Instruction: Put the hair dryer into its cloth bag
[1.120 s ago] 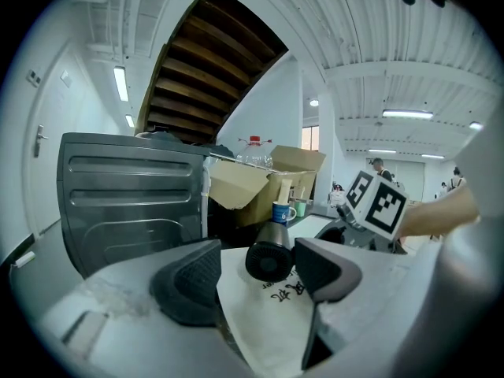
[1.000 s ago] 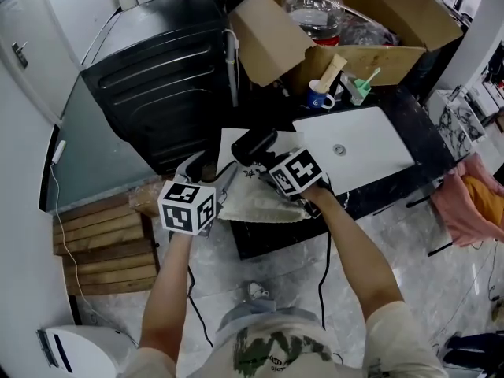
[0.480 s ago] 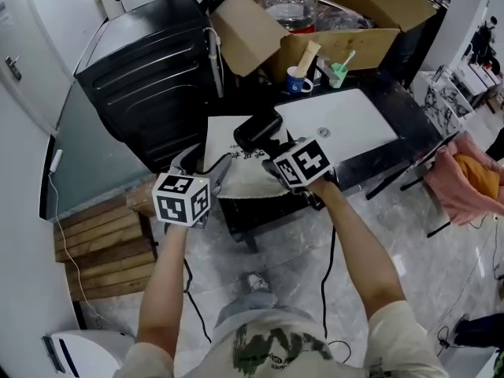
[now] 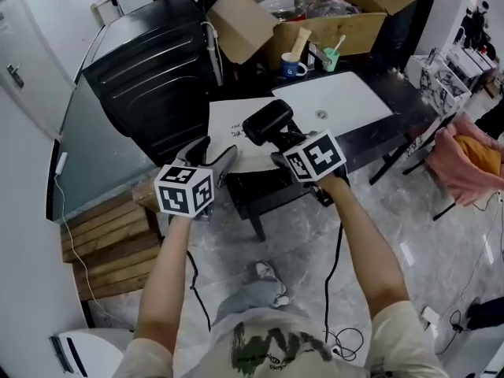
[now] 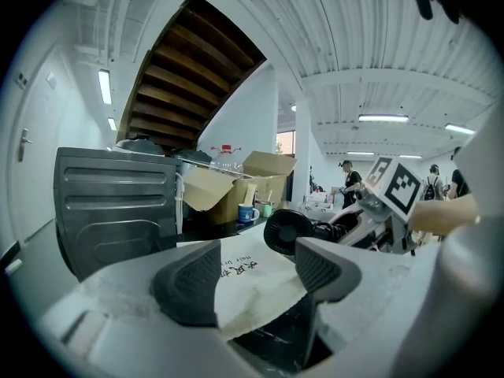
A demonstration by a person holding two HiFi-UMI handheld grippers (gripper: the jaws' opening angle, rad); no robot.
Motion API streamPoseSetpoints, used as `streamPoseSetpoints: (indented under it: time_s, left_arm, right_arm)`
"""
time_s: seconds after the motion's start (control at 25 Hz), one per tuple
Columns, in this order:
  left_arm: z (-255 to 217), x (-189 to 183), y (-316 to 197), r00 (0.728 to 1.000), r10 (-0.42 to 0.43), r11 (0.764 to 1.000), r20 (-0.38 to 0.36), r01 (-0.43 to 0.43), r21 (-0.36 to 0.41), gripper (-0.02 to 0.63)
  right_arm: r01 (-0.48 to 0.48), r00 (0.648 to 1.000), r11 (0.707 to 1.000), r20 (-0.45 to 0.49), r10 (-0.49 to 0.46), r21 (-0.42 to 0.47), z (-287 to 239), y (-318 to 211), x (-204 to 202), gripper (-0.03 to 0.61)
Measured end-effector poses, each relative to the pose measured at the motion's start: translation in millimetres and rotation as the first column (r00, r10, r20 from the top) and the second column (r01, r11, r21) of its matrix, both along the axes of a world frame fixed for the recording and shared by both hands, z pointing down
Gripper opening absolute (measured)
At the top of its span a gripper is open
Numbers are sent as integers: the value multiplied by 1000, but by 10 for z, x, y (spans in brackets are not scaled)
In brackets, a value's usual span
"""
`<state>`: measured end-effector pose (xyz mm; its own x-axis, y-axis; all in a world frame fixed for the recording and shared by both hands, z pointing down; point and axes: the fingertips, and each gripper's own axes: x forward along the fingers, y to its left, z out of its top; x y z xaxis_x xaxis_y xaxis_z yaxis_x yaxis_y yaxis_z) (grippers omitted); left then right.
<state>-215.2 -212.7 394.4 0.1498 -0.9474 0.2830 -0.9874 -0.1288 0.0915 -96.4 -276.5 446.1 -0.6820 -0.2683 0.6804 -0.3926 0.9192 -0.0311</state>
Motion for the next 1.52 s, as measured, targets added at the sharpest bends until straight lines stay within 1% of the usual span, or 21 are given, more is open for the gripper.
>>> streamPoseSetpoints:
  time_s: [0.16, 0.56, 0.72, 0.84, 1.0, 1.12, 1.28, 1.52]
  left_arm:
    - [-4, 67, 153, 999, 21, 1000, 31, -21, -6, 305]
    - [-21, 176, 319, 994, 85, 996, 62, -85, -10, 305]
    - [11, 213, 286, 986, 136, 991, 94, -133, -29, 305]
    - [50, 242, 217, 973, 192, 981, 124, -188, -46, 305]
    - [154, 255, 124, 949, 274, 961, 158, -265, -74, 305]
    - [244, 223, 25, 925, 339, 940, 174, -328, -89, 305]
    - [460, 171, -71, 885, 424, 905, 195, -404, -131, 305]
    - [692, 212, -204, 816, 536, 844, 217, -507, -178, 304]
  right_arm:
    - [-22, 1000, 1000, 14, 22, -15, 40, 202, 80, 259]
    - [-101, 994, 995, 28, 101, -28, 73, 502, 290, 259]
    - [-145, 989, 989, 36, 146, -37, 108, 597, 354, 259]
    - [-184, 981, 982, 48, 187, -48, 126, 639, 378, 259]
    - [-245, 967, 968, 60, 249, -63, 159, 675, 373, 259]
    - [-294, 951, 953, 75, 299, -71, 165, 674, 327, 259]
    - [-355, 928, 931, 91, 362, -88, 206, 701, 243, 259]
    - [-430, 892, 898, 108, 439, -96, 211, 743, 194, 259]
